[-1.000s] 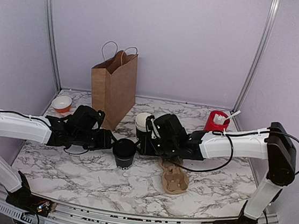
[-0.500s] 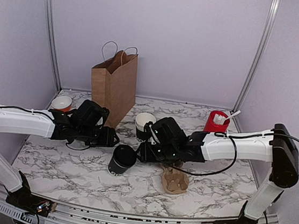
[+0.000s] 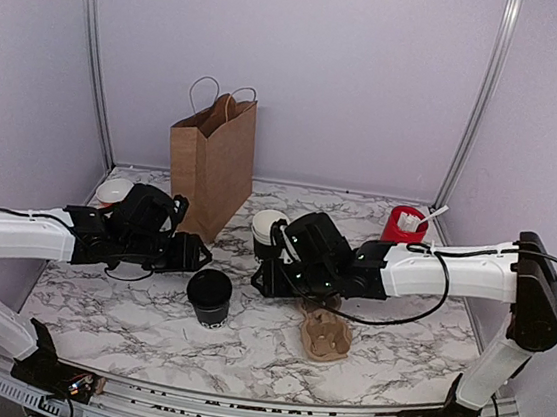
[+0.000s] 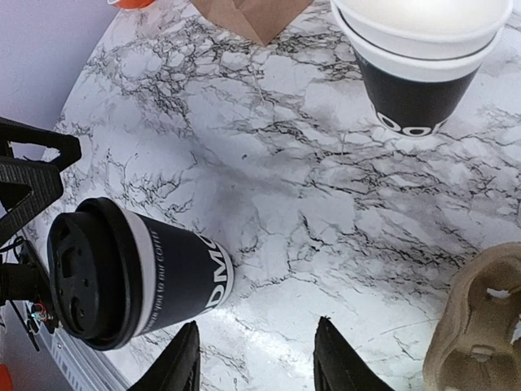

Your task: Pack the takeout coffee

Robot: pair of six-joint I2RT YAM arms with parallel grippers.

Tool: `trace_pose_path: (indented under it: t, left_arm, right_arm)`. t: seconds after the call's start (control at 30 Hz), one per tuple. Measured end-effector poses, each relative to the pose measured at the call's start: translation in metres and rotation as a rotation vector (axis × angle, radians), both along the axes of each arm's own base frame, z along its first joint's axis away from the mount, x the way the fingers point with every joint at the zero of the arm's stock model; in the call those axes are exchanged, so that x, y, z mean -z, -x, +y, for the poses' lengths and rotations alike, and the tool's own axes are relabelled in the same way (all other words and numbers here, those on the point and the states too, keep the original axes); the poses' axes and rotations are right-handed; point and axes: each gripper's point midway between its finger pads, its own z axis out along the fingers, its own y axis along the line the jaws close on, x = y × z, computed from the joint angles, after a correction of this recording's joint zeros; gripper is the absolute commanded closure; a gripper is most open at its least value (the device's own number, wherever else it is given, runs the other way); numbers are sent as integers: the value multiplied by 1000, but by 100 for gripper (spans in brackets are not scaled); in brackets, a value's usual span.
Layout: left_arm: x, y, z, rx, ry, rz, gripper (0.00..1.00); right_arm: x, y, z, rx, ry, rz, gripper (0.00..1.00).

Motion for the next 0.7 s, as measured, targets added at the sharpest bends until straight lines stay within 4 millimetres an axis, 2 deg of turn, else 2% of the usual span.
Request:
trace_pose_path:
  t: [0.23, 0.33, 0.43, 0.57, 0.7]
  left_arm:
    - [-2, 16, 13, -2, 28, -2, 34]
    - [-4, 21, 16, 5, 37, -3, 33]
    - [-5, 26, 18, 15, 45, -7, 32]
    - [-4, 27, 23, 10, 30, -5, 31]
    - [7, 21, 32, -21, 7, 31, 32]
  right_arm:
    - [-16, 3, 12, -63, -13, -46, 53]
    - [-18, 10, 18, -113, -11, -59, 53]
    - [-18, 22, 24, -174, -8, -72, 48]
    - [-20, 50, 40, -289, -1, -111, 39]
    - [-24, 84, 57, -400, 5, -174, 27]
